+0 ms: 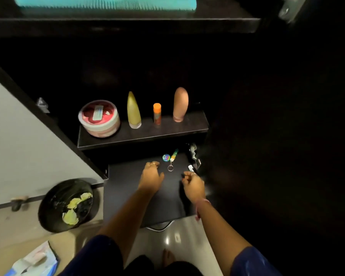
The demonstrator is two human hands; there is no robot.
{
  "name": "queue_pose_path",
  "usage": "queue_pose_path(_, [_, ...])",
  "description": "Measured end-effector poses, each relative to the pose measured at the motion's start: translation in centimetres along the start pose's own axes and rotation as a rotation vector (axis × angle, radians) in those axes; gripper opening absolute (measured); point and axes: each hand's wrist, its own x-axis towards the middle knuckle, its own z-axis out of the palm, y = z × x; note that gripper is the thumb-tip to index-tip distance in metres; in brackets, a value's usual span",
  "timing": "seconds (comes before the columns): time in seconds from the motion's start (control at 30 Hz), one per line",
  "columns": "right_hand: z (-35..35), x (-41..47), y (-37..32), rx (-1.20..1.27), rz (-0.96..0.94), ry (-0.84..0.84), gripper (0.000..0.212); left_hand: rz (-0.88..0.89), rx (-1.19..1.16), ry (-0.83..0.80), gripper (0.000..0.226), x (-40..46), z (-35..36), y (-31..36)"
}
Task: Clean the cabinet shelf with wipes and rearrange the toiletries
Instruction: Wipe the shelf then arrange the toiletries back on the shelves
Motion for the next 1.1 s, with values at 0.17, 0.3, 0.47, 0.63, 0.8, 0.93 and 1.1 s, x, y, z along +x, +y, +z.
queue_pose_path(0.17, [1.9, 4.9, -1.4, -0.183, -0.224, -0.083, 0.041, 0.026, 0.056, -0.012, 0.05, 5.0, 2.0, -0.8])
queue_pose_path(0.3, [3.6, 9.1, -2.8, -0.455, -0.354, -0.139, 0.056, 0.123, 0.147, -0.033, 0.043, 8.6, 3.2, -0.9])
queue_pose_path(0.47, [4.3, 11.0, -2.3, -0.659, -0.382, -0.171, 0.048, 0.261, 0.269, -0.074, 0.035, 10.4, 4.7, -1.7])
queue_pose_path(0.63, [5.0, 10.5, -1.4, -0.574, -0.402, -0.133, 0.038, 0.23, 0.252, -0.039, 0.041, 10.7, 4.7, -1.3])
queue_pose_path(0.8, [5.2, 8.6, 0.1, -0.661, -0.377, -0.148, 0.038, 0.13, 0.206, -0.009, 0.041, 8.4, 4.4, -2.8])
queue_pose_path(0.93, [4.9, 6.1, 0.1, -0.79, -0.338, -0.206, 0.038, 0.111, 0.115, 0.019, 0.042, 5.8, 4.0, -4.4])
queue_pose_path(1.1, [3.8, 2.1, -0.4, -0.659, -0.218, -0.227, 0.032, 0.115, 0.093, -0.025, 0.044, 1.1, 2.5, -4.8])
